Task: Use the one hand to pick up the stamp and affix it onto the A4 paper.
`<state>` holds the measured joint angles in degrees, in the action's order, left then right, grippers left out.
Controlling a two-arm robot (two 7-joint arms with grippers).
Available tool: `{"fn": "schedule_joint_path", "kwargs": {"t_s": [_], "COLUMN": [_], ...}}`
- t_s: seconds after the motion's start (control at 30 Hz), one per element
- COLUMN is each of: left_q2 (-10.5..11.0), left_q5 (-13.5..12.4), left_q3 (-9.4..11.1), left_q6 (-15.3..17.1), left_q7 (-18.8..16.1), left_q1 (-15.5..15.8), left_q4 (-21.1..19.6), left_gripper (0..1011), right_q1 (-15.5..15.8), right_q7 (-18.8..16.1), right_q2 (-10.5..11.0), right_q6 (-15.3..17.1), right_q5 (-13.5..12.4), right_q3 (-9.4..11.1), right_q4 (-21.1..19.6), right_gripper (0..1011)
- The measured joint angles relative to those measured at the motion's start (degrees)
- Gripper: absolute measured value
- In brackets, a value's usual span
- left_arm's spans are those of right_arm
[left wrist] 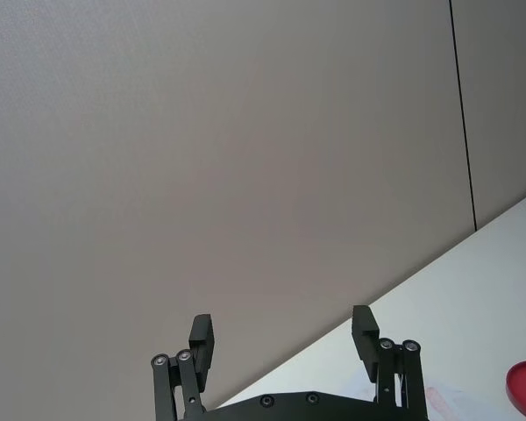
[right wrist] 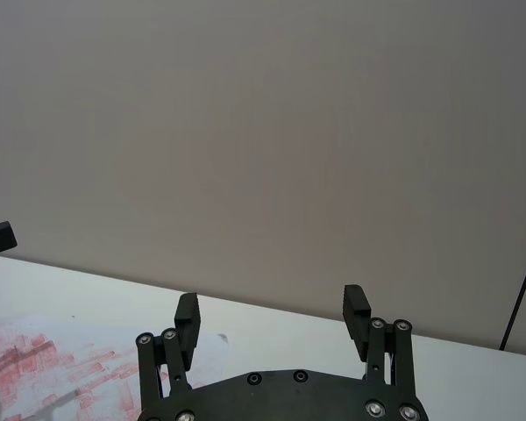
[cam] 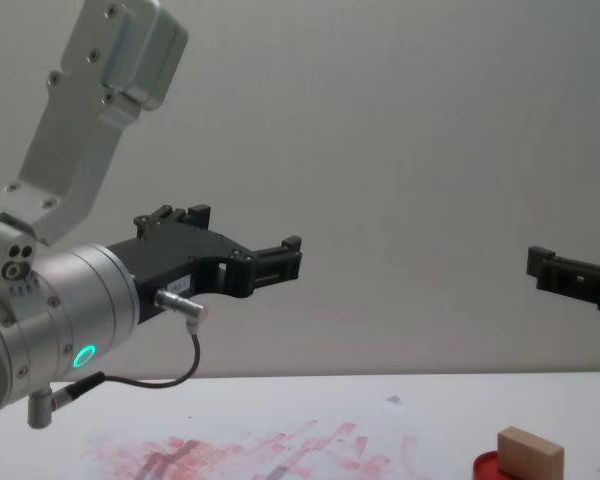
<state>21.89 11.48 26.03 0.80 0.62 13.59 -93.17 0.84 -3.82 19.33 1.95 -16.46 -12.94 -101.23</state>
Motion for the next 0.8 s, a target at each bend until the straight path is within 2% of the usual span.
{"fn": "schedule_joint_path", "kwargs": {"t_s": [0.8], "left_q2": [0.0], "left_q5": [0.0], "left_q3": [0.0], "left_q6": [0.0], "left_q7": [0.0], "left_q1": [0.0], "left_q4": [0.0], "left_gripper": [1001], "right_q1": [0.0], "right_q7": [-0.01], "right_q2": [0.0], "right_q6": [0.0], "right_q5": [0.0], "right_q3": [0.0], "right_q4": [0.0], "right_gripper": [1001]}}
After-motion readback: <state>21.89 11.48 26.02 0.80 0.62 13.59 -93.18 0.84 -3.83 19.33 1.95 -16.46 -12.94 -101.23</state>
